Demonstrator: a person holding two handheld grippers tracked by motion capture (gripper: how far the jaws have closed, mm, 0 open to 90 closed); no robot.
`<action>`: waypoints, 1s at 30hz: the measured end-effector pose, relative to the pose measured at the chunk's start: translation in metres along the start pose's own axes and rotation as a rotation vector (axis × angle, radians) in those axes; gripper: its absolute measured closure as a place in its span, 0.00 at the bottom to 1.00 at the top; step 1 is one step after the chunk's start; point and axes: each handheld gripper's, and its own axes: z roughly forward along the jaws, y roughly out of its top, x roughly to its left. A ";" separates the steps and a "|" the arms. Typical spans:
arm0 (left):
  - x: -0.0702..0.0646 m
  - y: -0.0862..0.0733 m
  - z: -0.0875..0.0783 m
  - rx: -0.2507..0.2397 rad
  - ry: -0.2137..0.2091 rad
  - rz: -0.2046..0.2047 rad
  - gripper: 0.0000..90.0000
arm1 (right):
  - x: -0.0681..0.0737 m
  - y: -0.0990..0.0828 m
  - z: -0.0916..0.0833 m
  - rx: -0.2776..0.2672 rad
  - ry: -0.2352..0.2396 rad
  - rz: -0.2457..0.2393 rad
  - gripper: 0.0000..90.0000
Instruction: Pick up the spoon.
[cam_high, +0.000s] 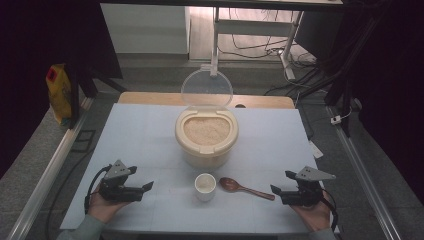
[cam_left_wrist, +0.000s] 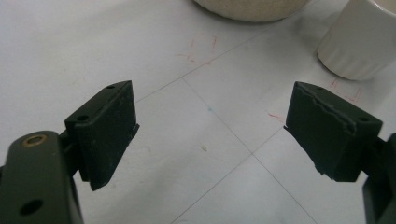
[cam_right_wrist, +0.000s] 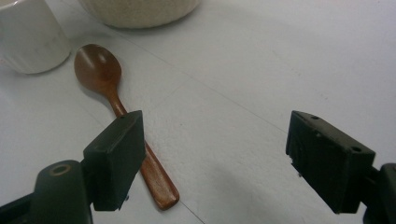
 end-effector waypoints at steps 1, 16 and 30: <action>0.000 0.000 0.000 0.002 -0.001 0.002 0.18 | 0.000 0.000 0.000 0.003 -0.003 0.001 0.22; -0.002 0.000 0.000 0.004 -0.009 0.013 0.17 | 0.002 0.002 0.000 0.017 -0.001 0.008 0.24; -0.002 0.001 0.002 0.014 -0.009 0.020 0.17 | 0.008 0.019 -0.006 0.024 0.025 -0.013 0.25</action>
